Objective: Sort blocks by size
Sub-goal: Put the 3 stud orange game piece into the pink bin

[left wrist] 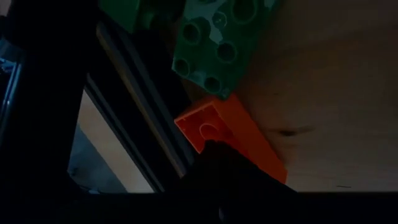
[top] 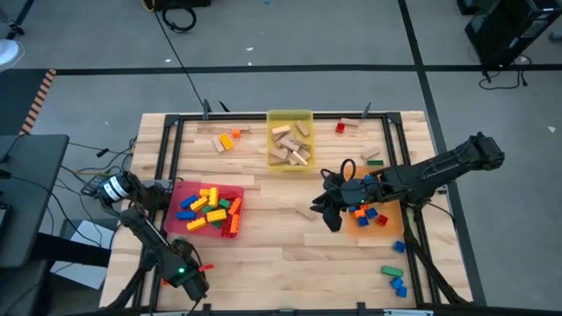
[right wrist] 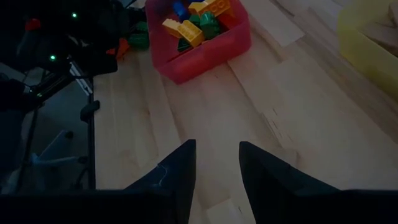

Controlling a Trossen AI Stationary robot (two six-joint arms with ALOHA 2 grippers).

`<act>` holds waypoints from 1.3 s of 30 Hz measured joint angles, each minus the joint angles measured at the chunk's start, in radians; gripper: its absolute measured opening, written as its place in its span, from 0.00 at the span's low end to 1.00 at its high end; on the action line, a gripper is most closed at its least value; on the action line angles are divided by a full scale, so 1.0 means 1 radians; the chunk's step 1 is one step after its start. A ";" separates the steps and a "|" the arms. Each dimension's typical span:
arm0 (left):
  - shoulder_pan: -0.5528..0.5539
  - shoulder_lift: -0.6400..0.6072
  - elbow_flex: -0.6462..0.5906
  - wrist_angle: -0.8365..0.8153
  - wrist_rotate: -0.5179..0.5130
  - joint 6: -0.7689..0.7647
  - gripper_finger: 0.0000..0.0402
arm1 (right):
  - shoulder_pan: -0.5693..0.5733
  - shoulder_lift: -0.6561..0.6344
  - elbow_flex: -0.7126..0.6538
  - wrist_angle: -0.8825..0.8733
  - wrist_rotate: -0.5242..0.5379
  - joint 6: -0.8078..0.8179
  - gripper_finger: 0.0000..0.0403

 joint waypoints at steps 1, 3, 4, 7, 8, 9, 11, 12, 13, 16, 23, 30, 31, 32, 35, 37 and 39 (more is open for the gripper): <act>0.000 0.000 0.001 -0.001 -0.001 0.001 0.00 | 0.000 0.000 0.000 0.000 0.000 -0.001 0.34; 0.001 0.002 0.014 -0.007 -0.023 0.011 0.00 | 0.000 0.000 0.000 0.000 0.000 -0.002 0.34; 0.004 0.002 0.023 -0.010 -0.044 0.012 0.00 | 0.000 0.000 0.000 0.000 0.000 -0.003 0.34; 0.010 0.003 0.057 -0.020 -0.107 0.011 0.00 | 0.000 0.000 0.000 0.000 0.000 -0.020 0.34; 0.012 0.004 0.069 -0.023 -0.128 0.010 0.00 | 0.000 0.000 0.000 0.000 0.000 -0.024 0.34; 0.015 0.005 0.081 -0.022 -0.144 0.010 0.00 | 0.000 0.000 0.000 0.000 0.000 -0.028 0.34; 0.023 0.005 0.102 0.001 -0.177 -0.016 0.00 | 0.000 0.000 0.000 0.000 0.000 -0.030 0.34; 0.027 0.006 0.113 0.010 -0.195 -0.019 0.00 | 0.000 0.000 0.000 0.000 0.000 -0.030 0.34; 0.031 0.006 0.122 0.006 -0.222 -0.022 0.00 | 0.000 0.000 0.000 0.000 0.001 -0.030 0.34; 0.041 0.006 0.151 -0.004 -0.306 -0.036 0.00 | 0.000 0.000 0.000 0.001 0.018 -0.031 0.34; 0.061 0.006 0.189 -0.014 -0.340 -0.060 0.04 | -0.002 0.000 0.000 0.007 0.021 -0.037 0.34; 0.068 0.006 0.190 -0.022 -0.361 -0.095 0.11 | -0.002 0.000 0.000 0.007 0.022 -0.058 0.34; 0.069 0.005 0.190 -0.022 -0.363 -0.095 0.13 | -0.002 0.000 0.000 0.007 0.022 -0.063 0.34; 0.072 0.005 0.190 -0.022 -0.363 -0.095 0.15 | -0.002 0.000 0.000 0.007 0.022 -0.069 0.34; 0.074 0.005 0.190 -0.022 -0.363 -0.095 0.21 | -0.002 0.000 0.000 0.007 0.017 -0.083 0.34; 0.077 0.005 0.190 -0.022 -0.363 -0.091 0.25 | -0.002 0.000 0.000 0.007 0.015 -0.084 0.34; 0.079 0.004 0.190 -0.022 -0.364 -0.080 0.29 | -0.002 0.000 0.000 0.007 0.015 -0.084 0.34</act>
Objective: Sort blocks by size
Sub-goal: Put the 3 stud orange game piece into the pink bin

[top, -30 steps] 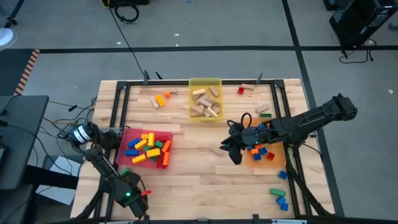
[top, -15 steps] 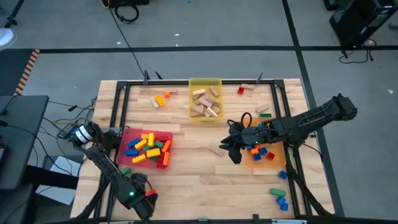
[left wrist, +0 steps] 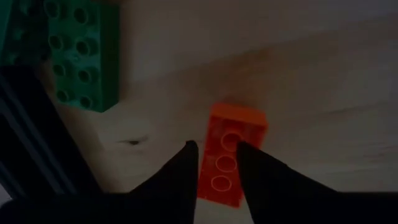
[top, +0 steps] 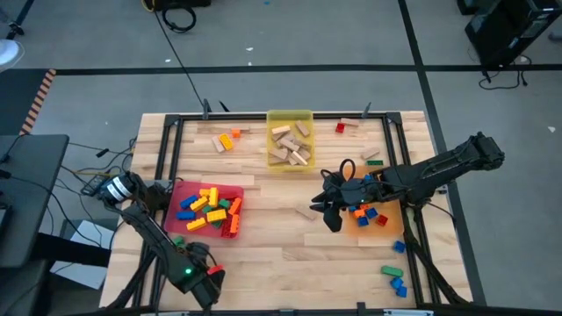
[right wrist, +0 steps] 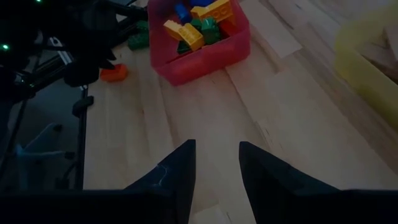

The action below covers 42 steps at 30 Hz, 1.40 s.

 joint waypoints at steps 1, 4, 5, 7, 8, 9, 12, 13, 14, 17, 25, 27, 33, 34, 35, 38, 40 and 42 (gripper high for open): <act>0.001 0.000 0.000 0.000 0.000 0.013 0.31 | 0.000 0.000 0.000 0.000 0.000 -0.003 0.34; 0.003 -0.001 0.000 0.000 -0.001 0.043 0.36 | 0.000 0.000 0.000 0.000 -0.001 -0.023 0.34; 0.004 -0.001 0.000 0.000 -0.001 0.048 0.38 | 0.000 0.000 0.000 0.000 -0.001 -0.025 0.34; 0.007 -0.001 0.000 0.000 -0.001 0.068 0.41 | -0.001 0.000 0.000 0.000 -0.002 -0.026 0.34; 0.008 -0.001 0.000 0.001 -0.001 0.077 0.42 | -0.003 0.000 0.000 0.000 -0.004 -0.026 0.34; 0.008 -0.001 0.000 0.003 -0.004 0.092 0.44 | -0.005 0.000 0.000 0.000 -0.004 -0.026 0.34; 0.008 -0.001 0.000 0.031 -0.033 0.147 0.47 | -0.015 0.000 0.000 0.000 -0.005 -0.026 0.34; 0.008 -0.001 0.000 0.042 -0.042 0.162 0.48 | -0.019 0.000 0.000 0.000 -0.004 -0.026 0.34; 0.008 -0.001 0.000 0.049 -0.051 0.173 0.49 | -0.023 0.000 0.000 0.000 -0.004 -0.026 0.34; 0.008 -0.001 -0.004 0.060 -0.052 0.177 0.51 | -0.033 0.000 0.000 0.000 -0.004 -0.026 0.34; 0.003 0.005 -0.083 0.149 -0.021 0.168 0.51 | -0.052 0.000 0.000 0.000 -0.004 -0.026 0.34; 0.002 0.005 -0.102 0.200 -0.016 0.168 0.51 | -0.056 0.000 0.000 0.000 -0.004 -0.026 0.34; 0.001 -0.002 -0.152 0.304 -0.013 0.167 0.50 | -0.059 0.000 0.000 0.000 -0.004 -0.050 0.34; 0.001 -0.002 -0.152 0.303 -0.013 0.165 0.49 | -0.059 0.000 0.000 0.000 -0.004 -0.051 0.34; 0.001 -0.002 -0.151 0.303 -0.013 0.166 0.47 | -0.059 0.000 0.000 0.000 -0.004 -0.052 0.34; 0.002 0.000 -0.144 0.298 -0.026 0.166 0.39 | -0.059 0.000 0.000 0.000 -0.004 -0.071 0.34; 0.001 0.002 -0.129 0.276 -0.052 0.157 0.35 | -0.059 0.000 0.000 0.000 -0.004 -0.083 0.34; 0.000 0.004 -0.109 0.244 -0.082 0.132 0.35 | -0.059 0.000 0.000 0.000 -0.004 -0.092 0.34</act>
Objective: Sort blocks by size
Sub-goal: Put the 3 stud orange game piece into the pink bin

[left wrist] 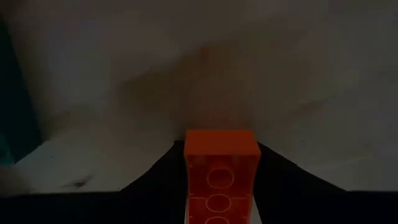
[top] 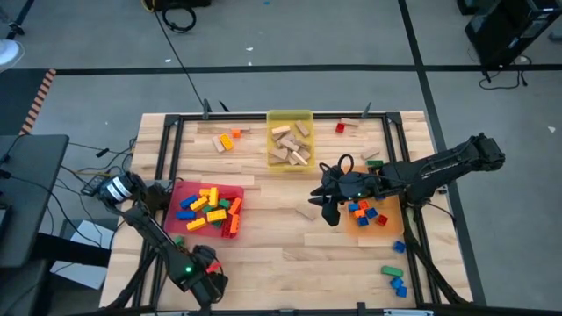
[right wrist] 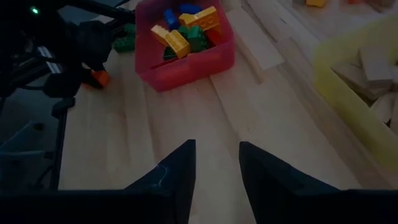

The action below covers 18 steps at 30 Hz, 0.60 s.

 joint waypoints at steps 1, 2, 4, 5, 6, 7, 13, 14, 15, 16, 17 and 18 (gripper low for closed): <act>0.000 0.000 0.012 -0.015 -0.031 -0.014 0.35 | 0.000 0.000 0.000 0.000 0.000 -0.008 0.34; 0.001 -0.005 0.025 -0.031 -0.063 -0.021 0.35 | 0.000 0.000 0.000 0.000 0.000 -0.014 0.34; 0.007 -0.026 0.046 -0.042 -0.135 -0.042 0.35 | 0.000 0.000 0.000 0.000 0.000 -0.019 0.34; 0.012 -0.039 0.056 -0.040 -0.171 -0.045 0.35 | 0.000 0.000 0.000 0.000 0.000 -0.020 0.34; 0.019 -0.053 0.066 -0.040 -0.202 -0.047 0.35 | 0.000 0.000 0.000 0.000 0.000 -0.020 0.34; 0.028 -0.071 0.074 -0.044 -0.229 -0.048 0.35 | 0.000 0.000 0.000 0.000 0.000 -0.024 0.34; 0.139 -0.215 0.093 -0.161 -0.384 -0.026 0.35 | 0.000 0.000 0.000 0.000 0.000 -0.078 0.34; 0.165 -0.242 0.093 -0.187 -0.394 -0.005 0.35 | 0.000 0.000 0.000 0.000 -0.003 -0.085 0.34; 0.192 -0.266 0.094 -0.214 -0.397 0.022 0.35 | 0.000 0.000 0.000 0.000 -0.012 -0.089 0.34; 0.222 -0.290 0.094 -0.248 -0.398 0.050 0.35 | 0.000 0.000 0.000 0.000 -0.022 -0.091 0.34; 0.250 -0.312 0.094 -0.289 -0.399 0.078 0.35 | 0.000 0.000 0.000 0.000 -0.026 -0.091 0.34; 0.281 -0.329 0.094 -0.326 -0.399 0.107 0.35 | 0.000 0.000 0.000 0.000 -0.034 -0.093 0.34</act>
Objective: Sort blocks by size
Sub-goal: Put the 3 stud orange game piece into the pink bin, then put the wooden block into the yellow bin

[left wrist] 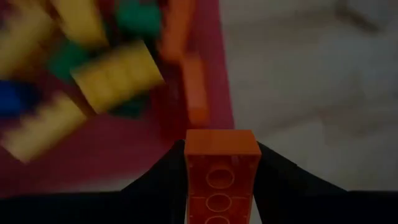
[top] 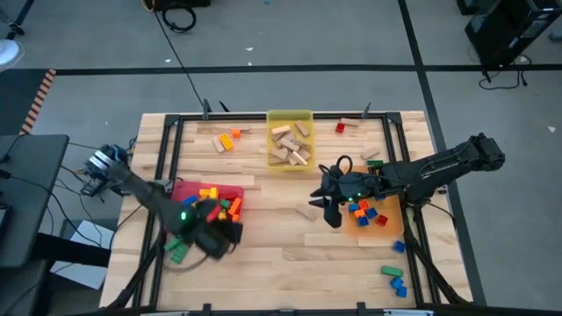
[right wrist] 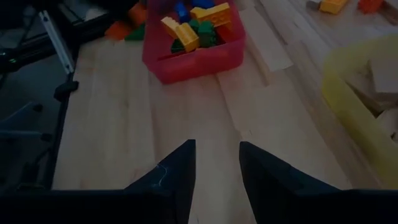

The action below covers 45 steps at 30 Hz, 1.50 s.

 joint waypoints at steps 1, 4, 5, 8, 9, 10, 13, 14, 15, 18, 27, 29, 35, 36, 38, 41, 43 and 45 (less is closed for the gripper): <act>0.034 -0.016 0.000 -0.029 0.007 0.028 0.35 | 0.000 0.000 0.000 0.000 -0.006 -0.007 0.34; 0.130 -0.055 -0.018 -0.085 0.090 0.152 0.35 | 0.000 0.000 0.000 0.000 -0.013 -0.031 0.34; 0.161 -0.064 -0.033 -0.080 0.119 0.211 0.35 | 0.000 0.000 0.000 0.000 -0.014 -0.032 0.34; 0.235 -0.071 -0.087 -0.046 0.195 0.367 0.35 | -0.002 0.000 0.000 -0.002 -0.014 -0.040 0.34; 0.254 -0.071 -0.110 -0.040 0.215 0.413 0.35 | -0.005 0.000 0.000 -0.004 -0.014 -0.042 0.34; 0.270 -0.071 -0.134 -0.028 0.229 0.456 0.35 | -0.008 0.000 0.000 -0.011 -0.014 -0.039 0.34; 0.315 -0.072 -0.220 0.036 0.267 0.562 0.35 | -0.034 0.000 0.000 -0.032 0.001 0.025 0.34; 0.326 -0.076 -0.248 0.051 0.275 0.588 0.35 | -0.045 0.000 0.000 -0.035 0.007 0.049 0.34; 0.335 -0.085 -0.276 0.071 0.280 0.613 0.35 | -0.056 0.000 0.000 -0.036 0.010 0.071 0.34; 0.362 -0.113 -0.335 0.156 0.285 0.680 0.35 | -0.093 0.000 0.000 -0.036 0.013 0.118 0.34; 0.401 -0.155 -0.355 0.167 0.267 0.855 0.58 | -0.173 0.000 0.000 -0.022 0.015 0.251 0.34; 0.411 -0.155 -0.347 0.136 0.269 0.909 0.65 | -0.180 0.000 0.000 -0.022 0.016 0.274 0.34; 0.444 -0.155 -0.253 0.062 0.269 1.065 0.78 | -0.187 0.000 0.000 -0.023 0.016 0.330 0.34; 0.450 -0.155 -0.228 0.059 0.268 1.091 0.79 | -0.187 0.000 0.000 -0.023 0.016 0.339 0.34; 0.461 -0.156 -0.178 0.041 0.260 1.143 0.79 | -0.180 0.000 0.000 -0.028 0.015 0.347 0.34; 0.476 -0.155 -0.100 0.058 0.255 1.234 0.80 | -0.165 0.000 0.000 -0.068 -0.017 0.360 0.34; 0.485 -0.156 -0.062 0.093 0.238 1.289 0.80 | -0.150 0.000 0.000 -0.121 -0.034 0.399 0.34; 0.494 -0.155 -0.036 0.153 0.211 1.359 0.80 | -0.127 0.000 0.000 -0.187 -0.036 0.423 0.33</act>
